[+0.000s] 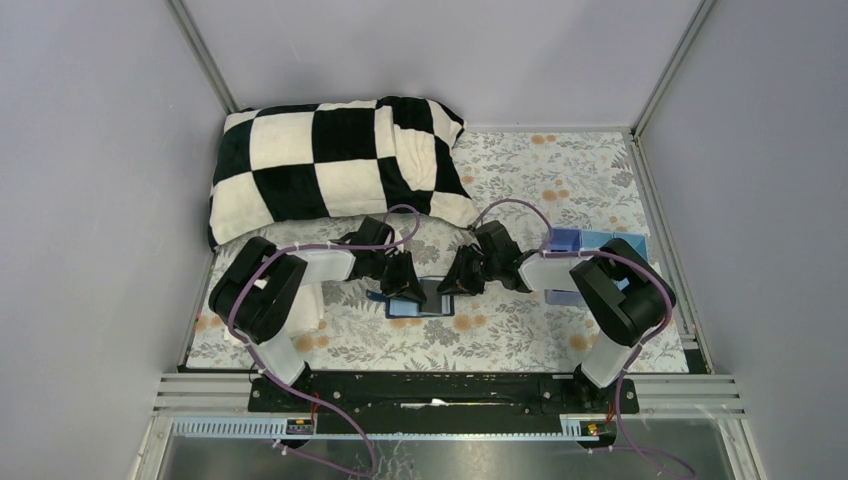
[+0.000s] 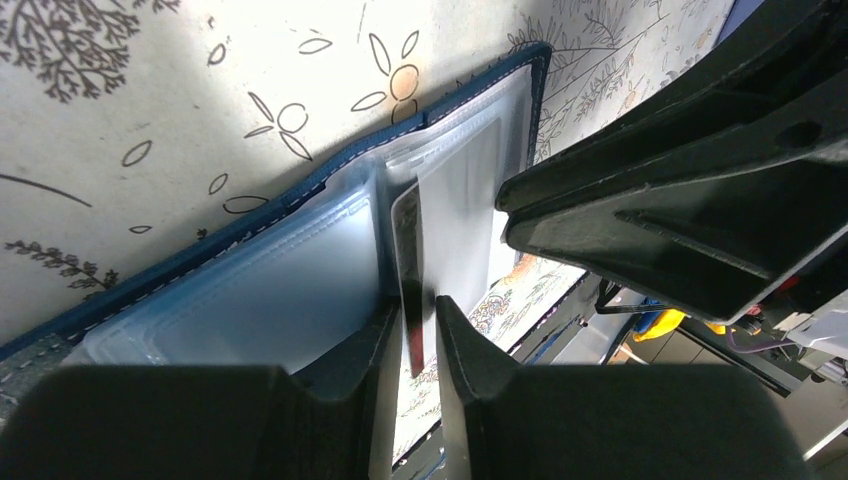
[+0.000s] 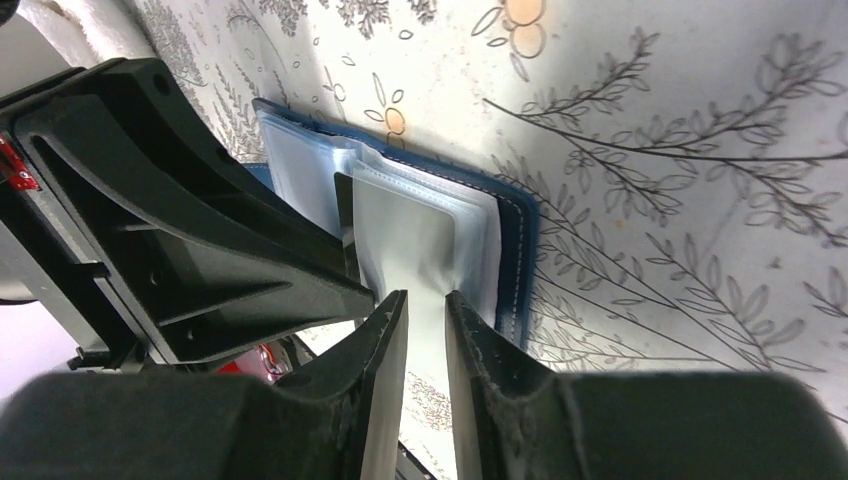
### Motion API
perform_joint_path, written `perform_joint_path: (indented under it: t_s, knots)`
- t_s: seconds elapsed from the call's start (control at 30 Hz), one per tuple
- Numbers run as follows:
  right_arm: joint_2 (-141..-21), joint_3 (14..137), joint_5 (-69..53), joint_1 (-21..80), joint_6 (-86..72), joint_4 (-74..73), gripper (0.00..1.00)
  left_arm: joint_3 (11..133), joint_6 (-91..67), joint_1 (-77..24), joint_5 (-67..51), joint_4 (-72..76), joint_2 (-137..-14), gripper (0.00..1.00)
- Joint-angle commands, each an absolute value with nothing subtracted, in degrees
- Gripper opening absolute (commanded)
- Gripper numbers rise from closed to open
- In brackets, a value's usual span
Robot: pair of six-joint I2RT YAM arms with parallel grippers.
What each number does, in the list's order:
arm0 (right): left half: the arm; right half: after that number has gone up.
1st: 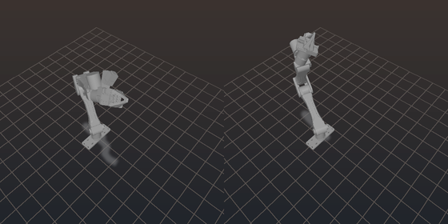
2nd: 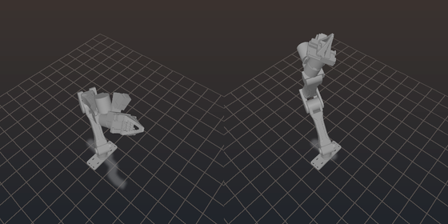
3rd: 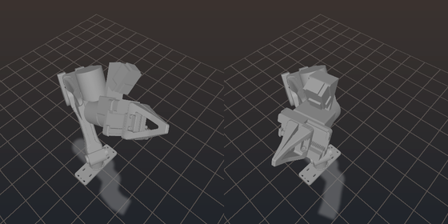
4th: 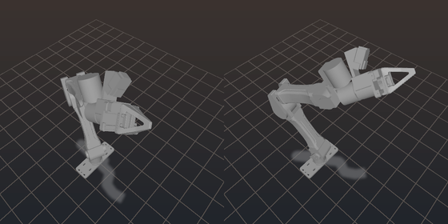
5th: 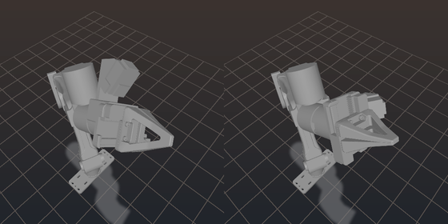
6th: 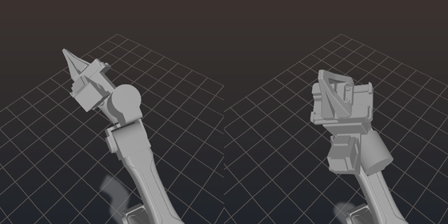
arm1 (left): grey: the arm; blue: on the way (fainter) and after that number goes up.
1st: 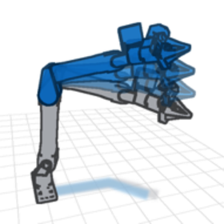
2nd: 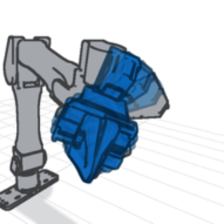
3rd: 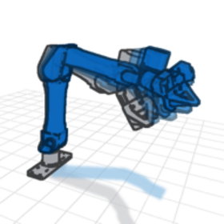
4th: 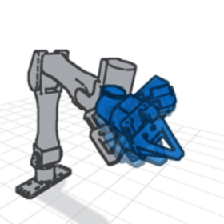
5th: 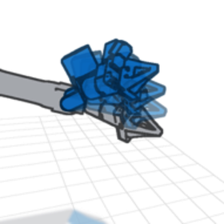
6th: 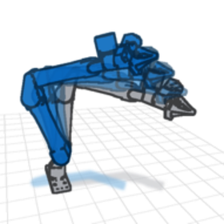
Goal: Take the credit cards out of the card holder
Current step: Remove the credit card from the card holder.
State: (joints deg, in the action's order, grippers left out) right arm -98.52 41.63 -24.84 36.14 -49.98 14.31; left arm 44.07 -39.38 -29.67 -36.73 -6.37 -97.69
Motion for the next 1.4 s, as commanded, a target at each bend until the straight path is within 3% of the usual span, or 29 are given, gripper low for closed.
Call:
perform_joint_path:
  t_s: [0.0,0.33,0.57,0.97,1.2,1.37]
  knots:
    - [-100.62,41.04,-27.08,38.28,-51.68,17.89,0.28,43.64,-39.11,-29.53,-35.41,-5.00,-98.29,0.22]
    - [-101.38,39.79,-25.42,38.41,-54.01,19.34,0.27,43.55,-38.95,-29.60,-35.42,-5.46,-97.68,0.10]
    - [-102.00,39.04,-24.34,38.47,-54.34,18.86,0.26,43.34,-38.51,-29.53,-33.90,-6.98,-94.96,0.27]
    - [-102.04,39.30,-23.99,38.41,-53.91,18.11,0.26,41.78,-40.20,-28.23,-34.41,-4.66,-93.27,0.18]
    - [-102.28,39.56,-23.73,38.46,-53.72,17.58,0.26,41.44,-40.34,-27.56,-34.55,-4.57,-92.39,0.32]
    - [-102.39,39.87,-23.68,38.41,-53.48,17.16,0.26,40.75,-41.15,-26.97,-34.46,-3.73,-91.53,0.29]
